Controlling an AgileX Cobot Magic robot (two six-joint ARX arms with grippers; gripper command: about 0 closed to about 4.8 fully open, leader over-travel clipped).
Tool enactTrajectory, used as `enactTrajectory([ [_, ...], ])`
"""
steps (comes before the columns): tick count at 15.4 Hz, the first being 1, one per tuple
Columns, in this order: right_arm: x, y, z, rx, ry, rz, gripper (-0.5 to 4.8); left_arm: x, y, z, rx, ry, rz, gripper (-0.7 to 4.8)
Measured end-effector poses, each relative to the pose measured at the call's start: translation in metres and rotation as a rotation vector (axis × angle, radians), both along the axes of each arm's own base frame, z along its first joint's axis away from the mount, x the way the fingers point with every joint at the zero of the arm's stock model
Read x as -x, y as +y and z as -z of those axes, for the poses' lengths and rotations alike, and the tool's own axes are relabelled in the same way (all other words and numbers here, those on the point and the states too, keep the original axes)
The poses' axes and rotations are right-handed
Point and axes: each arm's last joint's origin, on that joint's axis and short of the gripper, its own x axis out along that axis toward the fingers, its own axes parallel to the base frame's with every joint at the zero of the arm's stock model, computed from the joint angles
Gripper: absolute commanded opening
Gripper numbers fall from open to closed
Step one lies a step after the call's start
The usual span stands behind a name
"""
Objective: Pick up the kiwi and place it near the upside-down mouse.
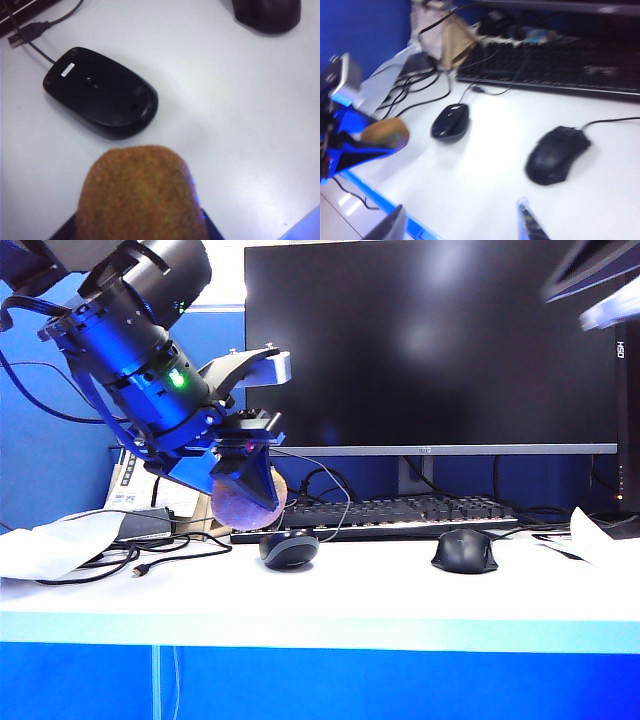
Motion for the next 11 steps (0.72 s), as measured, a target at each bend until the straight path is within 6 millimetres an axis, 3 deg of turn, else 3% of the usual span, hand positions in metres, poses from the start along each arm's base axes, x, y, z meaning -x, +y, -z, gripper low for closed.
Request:
enactTrajectory([
  [3, 0.001, -0.009, 0.004, -0.028, 0.049, -0.032, 2.84, 0.0, 0.0, 0.0, -0.001, 0.002, 0.0, -0.06],
  [6, 0.0, -0.002, 0.006, -0.029, 0.068, -0.087, 2.84, -0.002, -0.001, 0.003, 0.003, -0.003, 0.0, -0.06],
  [11, -0.003, 0.0, 0.01, -0.029, 0.098, -0.094, 2.84, -0.01, -0.007, 0.036, -0.034, 0.072, 0.014, -0.06],
])
